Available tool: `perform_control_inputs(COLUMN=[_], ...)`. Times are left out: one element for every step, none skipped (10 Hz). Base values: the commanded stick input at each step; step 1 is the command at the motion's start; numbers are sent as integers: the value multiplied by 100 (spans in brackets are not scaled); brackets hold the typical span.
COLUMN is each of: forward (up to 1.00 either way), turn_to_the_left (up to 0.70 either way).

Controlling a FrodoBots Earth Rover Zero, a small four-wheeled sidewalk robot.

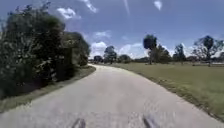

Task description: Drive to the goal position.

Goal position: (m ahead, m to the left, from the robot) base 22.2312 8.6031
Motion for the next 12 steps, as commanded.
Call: perform_control_inputs(forward=[50, 50, 50, 50, 50, 50, 50, 50, 50, 50, 50, 50], turn_to_the_left=[0, 0, 0, 0, 0, 0, 0, 0, 0, 0, 0, 0])
